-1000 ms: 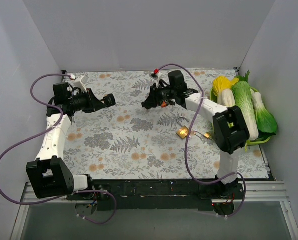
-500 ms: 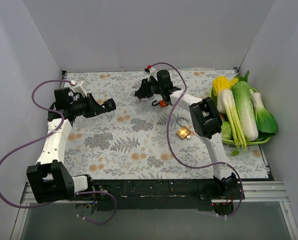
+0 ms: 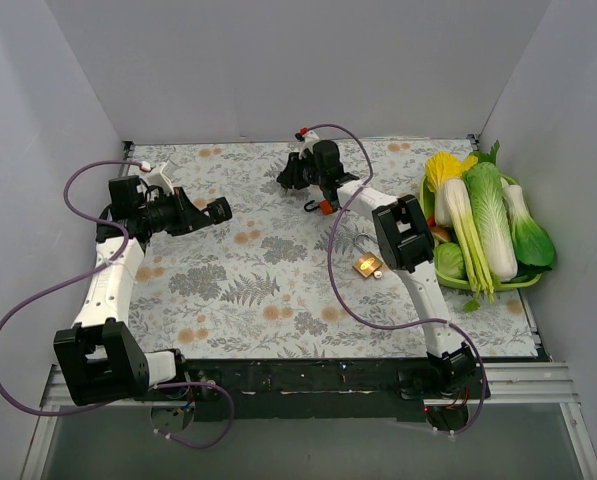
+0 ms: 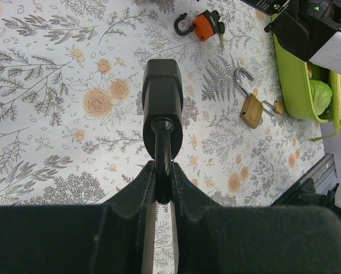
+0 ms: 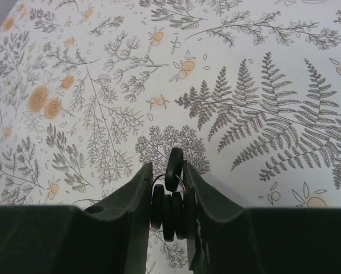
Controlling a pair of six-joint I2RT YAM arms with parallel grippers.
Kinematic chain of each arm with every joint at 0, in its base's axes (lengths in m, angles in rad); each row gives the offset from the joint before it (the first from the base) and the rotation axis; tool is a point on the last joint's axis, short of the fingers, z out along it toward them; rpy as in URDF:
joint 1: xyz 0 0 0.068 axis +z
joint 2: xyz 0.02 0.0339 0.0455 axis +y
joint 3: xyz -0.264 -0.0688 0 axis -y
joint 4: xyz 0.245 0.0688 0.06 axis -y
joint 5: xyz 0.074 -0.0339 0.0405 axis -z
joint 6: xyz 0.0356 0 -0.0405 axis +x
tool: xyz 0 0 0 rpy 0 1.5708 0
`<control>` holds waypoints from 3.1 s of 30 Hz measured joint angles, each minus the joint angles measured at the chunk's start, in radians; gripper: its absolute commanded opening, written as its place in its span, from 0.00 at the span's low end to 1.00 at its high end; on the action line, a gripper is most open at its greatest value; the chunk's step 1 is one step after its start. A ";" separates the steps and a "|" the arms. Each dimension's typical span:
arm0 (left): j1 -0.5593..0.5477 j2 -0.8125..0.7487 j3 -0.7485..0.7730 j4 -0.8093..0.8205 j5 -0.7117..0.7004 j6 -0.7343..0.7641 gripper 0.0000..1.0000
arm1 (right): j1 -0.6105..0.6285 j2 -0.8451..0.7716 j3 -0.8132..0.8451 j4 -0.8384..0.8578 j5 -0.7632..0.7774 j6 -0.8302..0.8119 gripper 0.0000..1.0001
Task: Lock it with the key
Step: Place the key at the center of the board, then place the lock at the center of the board.
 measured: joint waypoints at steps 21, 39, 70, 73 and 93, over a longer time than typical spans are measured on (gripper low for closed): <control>0.000 0.077 0.088 -0.142 0.134 0.306 0.00 | -0.048 -0.127 -0.046 -0.052 -0.227 -0.247 0.86; -0.237 0.080 0.143 -0.406 0.253 0.818 0.00 | 0.096 -0.676 -0.379 -0.592 -0.746 -0.705 0.90; -0.295 -0.020 0.114 -0.307 0.327 0.758 0.00 | 0.171 -0.682 -0.435 -0.644 -0.782 -0.678 0.42; -0.295 -0.021 0.114 -0.301 0.325 0.752 0.00 | 0.173 -0.687 -0.437 -0.631 -0.790 -0.678 0.02; -0.151 0.168 0.239 0.234 0.042 -0.531 0.98 | -0.005 -0.736 -0.572 -0.063 -0.238 -0.110 0.01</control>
